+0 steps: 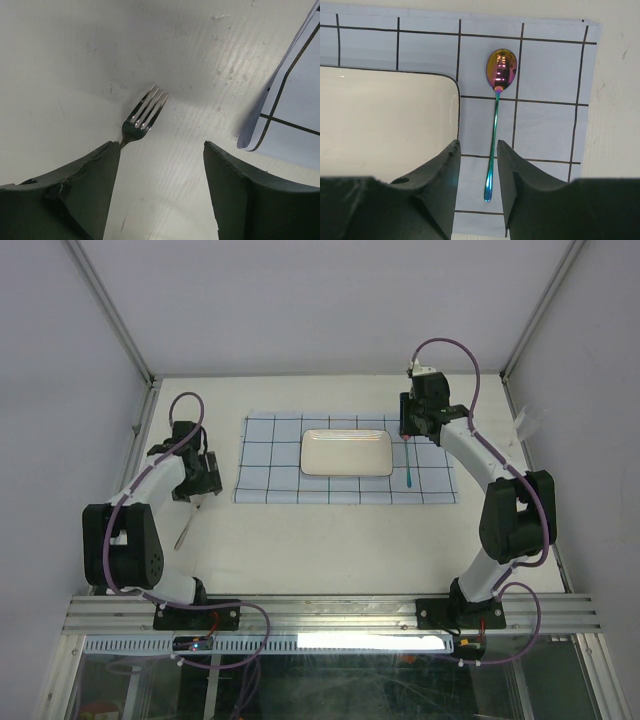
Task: Set the dinner table for one person
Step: Pick up the fork at the center of the board.
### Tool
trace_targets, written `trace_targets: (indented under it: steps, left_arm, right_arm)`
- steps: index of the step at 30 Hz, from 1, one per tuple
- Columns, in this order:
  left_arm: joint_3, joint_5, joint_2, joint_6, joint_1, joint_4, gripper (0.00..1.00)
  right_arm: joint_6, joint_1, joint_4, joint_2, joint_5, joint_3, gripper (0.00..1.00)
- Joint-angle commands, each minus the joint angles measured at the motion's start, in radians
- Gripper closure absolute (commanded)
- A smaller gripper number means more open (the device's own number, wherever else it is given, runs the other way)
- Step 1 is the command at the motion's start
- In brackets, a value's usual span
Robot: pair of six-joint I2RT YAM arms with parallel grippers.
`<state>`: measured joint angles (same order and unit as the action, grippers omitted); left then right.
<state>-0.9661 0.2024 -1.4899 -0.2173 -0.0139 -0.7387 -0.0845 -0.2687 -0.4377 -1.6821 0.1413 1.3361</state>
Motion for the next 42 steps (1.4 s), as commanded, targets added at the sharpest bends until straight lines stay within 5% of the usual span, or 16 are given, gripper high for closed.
trace_targets:
  steps: [1, 30, 36, 42]
  left_arm:
    - [-0.011, -0.001, -0.021, 0.014, -0.007, 0.029, 0.30]
    - [-0.107, 0.024, -0.209, 0.014, 0.014, -0.060, 0.29]
    - [-0.104, -0.037, -0.202, 0.024, 0.015, -0.059, 0.37]
    - [-0.106, -0.091, -0.229, 0.034, 0.014, -0.058, 0.59]
  right_arm:
    - [-0.001, 0.001, 0.047, 0.039, 0.002, 0.009, 0.62]
    - [0.017, 0.006, 0.043, 0.022, 0.023, 0.007, 0.62]
    - [0.014, 0.006, 0.042, 0.012, 0.023, 0.006, 0.62]
    - [0.012, 0.006, 0.045, 0.017, 0.021, 0.002, 0.62]
